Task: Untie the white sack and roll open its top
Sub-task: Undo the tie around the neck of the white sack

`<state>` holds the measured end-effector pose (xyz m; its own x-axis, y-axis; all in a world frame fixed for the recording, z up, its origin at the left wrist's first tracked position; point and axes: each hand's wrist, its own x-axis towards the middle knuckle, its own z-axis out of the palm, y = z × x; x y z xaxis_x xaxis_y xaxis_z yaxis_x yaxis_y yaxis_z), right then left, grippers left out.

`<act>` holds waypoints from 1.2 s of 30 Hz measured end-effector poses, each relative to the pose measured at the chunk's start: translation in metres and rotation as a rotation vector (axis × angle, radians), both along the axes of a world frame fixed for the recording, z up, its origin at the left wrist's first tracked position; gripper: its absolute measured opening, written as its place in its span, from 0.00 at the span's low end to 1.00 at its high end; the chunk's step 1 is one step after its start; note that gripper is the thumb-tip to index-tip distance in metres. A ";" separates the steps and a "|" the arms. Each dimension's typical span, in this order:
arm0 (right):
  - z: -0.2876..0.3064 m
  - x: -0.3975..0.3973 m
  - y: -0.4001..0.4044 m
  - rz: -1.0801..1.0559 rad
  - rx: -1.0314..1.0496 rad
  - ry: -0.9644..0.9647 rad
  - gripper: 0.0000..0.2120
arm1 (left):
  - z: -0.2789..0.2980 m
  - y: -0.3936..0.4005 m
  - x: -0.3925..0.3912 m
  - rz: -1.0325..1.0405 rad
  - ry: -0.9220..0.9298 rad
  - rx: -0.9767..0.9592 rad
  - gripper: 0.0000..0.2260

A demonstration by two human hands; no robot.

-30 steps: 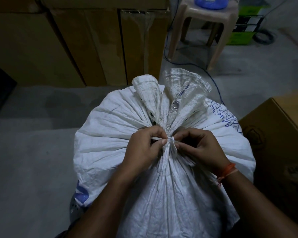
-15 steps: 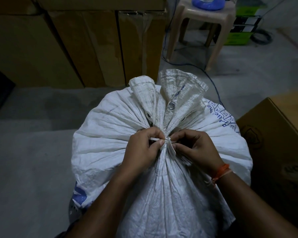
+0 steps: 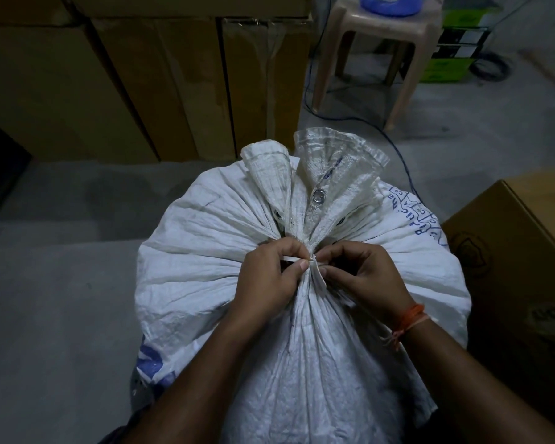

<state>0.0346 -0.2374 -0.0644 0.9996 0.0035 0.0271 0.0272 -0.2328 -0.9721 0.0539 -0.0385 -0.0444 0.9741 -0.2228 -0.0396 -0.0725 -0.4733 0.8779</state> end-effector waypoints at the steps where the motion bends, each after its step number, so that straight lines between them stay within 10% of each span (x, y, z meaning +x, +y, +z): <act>1: 0.000 0.000 0.000 0.002 0.000 0.001 0.08 | 0.000 0.000 0.000 0.002 0.000 0.001 0.05; 36: 0.002 -0.001 0.004 0.012 0.077 0.019 0.08 | 0.001 0.012 0.005 -0.009 0.074 -0.028 0.03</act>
